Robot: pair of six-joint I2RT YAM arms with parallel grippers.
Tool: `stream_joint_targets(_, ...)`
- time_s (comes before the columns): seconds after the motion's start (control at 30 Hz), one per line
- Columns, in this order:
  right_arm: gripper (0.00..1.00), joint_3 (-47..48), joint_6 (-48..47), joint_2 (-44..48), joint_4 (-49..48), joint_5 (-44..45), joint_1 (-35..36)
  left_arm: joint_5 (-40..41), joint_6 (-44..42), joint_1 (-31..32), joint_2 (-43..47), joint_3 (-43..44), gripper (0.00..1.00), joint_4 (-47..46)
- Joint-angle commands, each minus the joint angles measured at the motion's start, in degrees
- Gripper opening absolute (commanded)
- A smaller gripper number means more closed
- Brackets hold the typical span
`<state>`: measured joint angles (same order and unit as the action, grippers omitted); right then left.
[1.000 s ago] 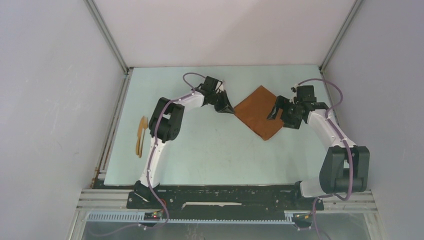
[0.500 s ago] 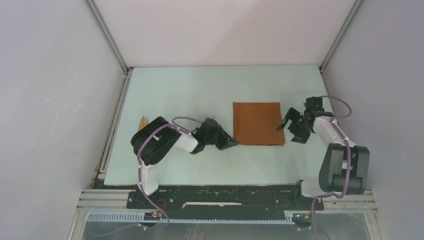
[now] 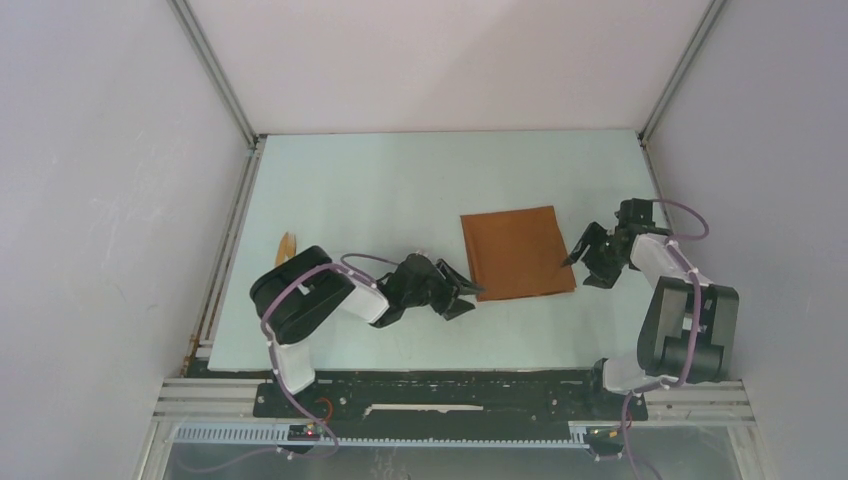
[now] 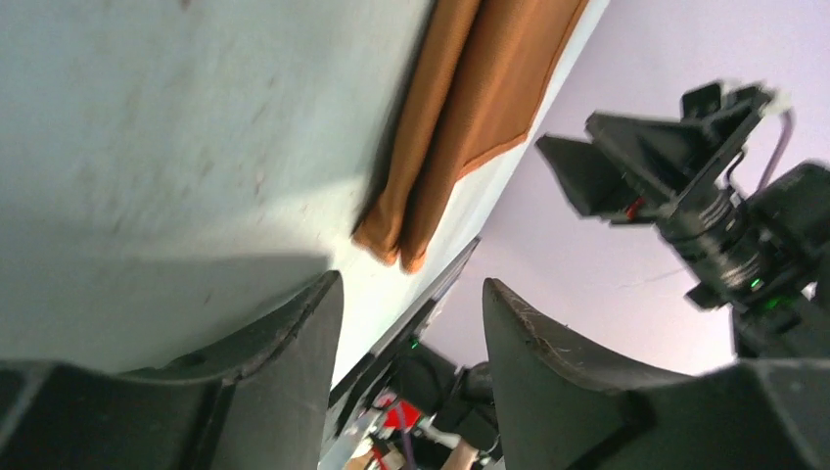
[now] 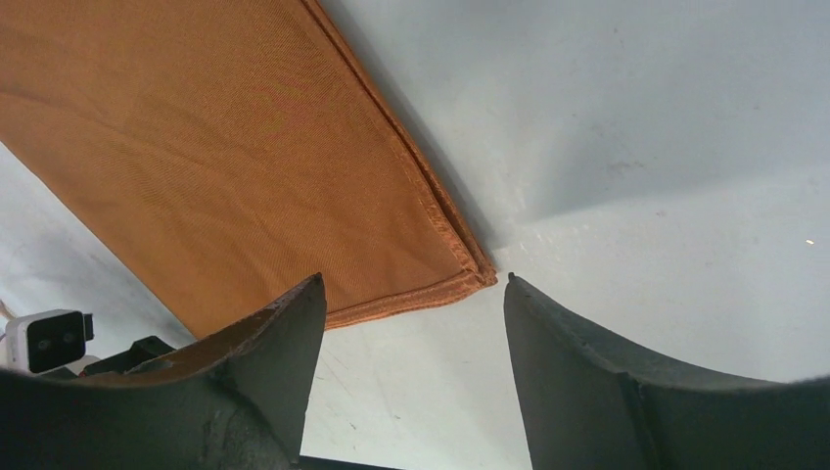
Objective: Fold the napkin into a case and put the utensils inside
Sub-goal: Rotate the square-folded napkin at the center of the board, then pick up the top corner of the square-folded napkin from the center of the board.
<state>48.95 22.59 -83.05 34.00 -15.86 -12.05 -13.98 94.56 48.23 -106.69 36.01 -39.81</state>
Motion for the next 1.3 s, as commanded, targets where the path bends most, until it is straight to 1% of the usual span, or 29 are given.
stream_joint_targets(0.0, 0.73, -0.62, -1.12, -2.10, -3.22, -3.09, -0.43, -5.10, -5.81, -1.27, 6.89, -1.49, 0.60, 5.45)
stream_joint_targets(0.1, 0.73, -0.97, -1.26, -2.12, -3.95, -3.21, -0.63, -5.71, -16.60, -2.77, 12.53, 0.76, 0.61, 17.42)
stream_joint_targets(0.13, 0.73, -0.99, -1.39, -2.12, -4.08, -3.26, -0.79, -5.33, -21.20, -2.86, 13.46, 3.14, 0.61, 21.67)
stream_joint_targets(0.17, 0.72, -1.09, -1.44, -2.12, -4.23, -3.48, -1.09, -5.71, -26.44, -2.80, 13.21, 6.37, 0.57, 25.94)
stream_joint_targets(0.2, 0.71, -1.24, -1.42, -2.14, -4.56, -3.93, -1.43, -6.89, -30.33, -2.81, 12.29, 10.10, 0.48, 29.26)
stream_joint_targets(0.23, 0.69, -1.42, -1.33, -2.20, -4.90, -4.60, -1.85, -9.01, -32.89, -2.71, 10.86, 12.95, 0.43, 29.67)
stream_joint_targets(0.27, 0.68, -1.62, -1.32, -2.15, -5.31, -5.39, -2.66, -11.48, -34.43, -2.72, 9.11, 15.54, 0.40, 29.32)
stream_joint_targets(0.3, 0.68, -1.95, -1.22, -2.12, -5.83, -6.09, -3.28, -14.01, -35.21, -2.78, 7.17, 18.20, 0.39, 29.16)
stream_joint_targets(0.37, 0.67, -2.77, -1.01, -2.16, -7.27, -8.02, -4.55, -18.55, -35.58, -2.69, 2.87, 23.31, 0.32, 28.88)
stream_joint_targets(0.4, 0.65, -2.94, -0.92, -2.50, -7.81, -8.88, -5.11, -19.51, -35.57, -2.64, 1.31, 24.99, 0.30, 28.59)
stream_joint_targets(0.5, 0.57, -2.98, -0.66, -3.90, -8.95, -11.96, -6.26, -19.81, -37.04, -3.14, -2.38, 28.88, 0.26, 29.58)
stream_joint_targets(0.57, 0.54, -2.99, -0.81, -3.97, -9.03, -12.33, -6.44, -20.02, -37.74, -3.75, -4.53, 31.06, 0.22, 31.70)
stream_joint_targets(0.8, 0.55, -4.59, -1.26, -4.03, -8.78, -11.12, -6.32, -21.86, -38.28, -3.66, -6.33, 28.78, 0.20, 31.14)
stream_joint_targets(0.97, 0.52, -4.64, -1.39, -4.91, -8.85, -12.38, -6.01, -20.75, -38.51, -3.51, -5.55, 25.35, 0.19, 30.38)
stream_joint_targets(1.27, 0.52, -4.67, -1.58, -2.53, -7.62, -11.10, -4.64, -18.36, -38.41, -4.14, -4.85, 22.72, 0.18, 30.49)
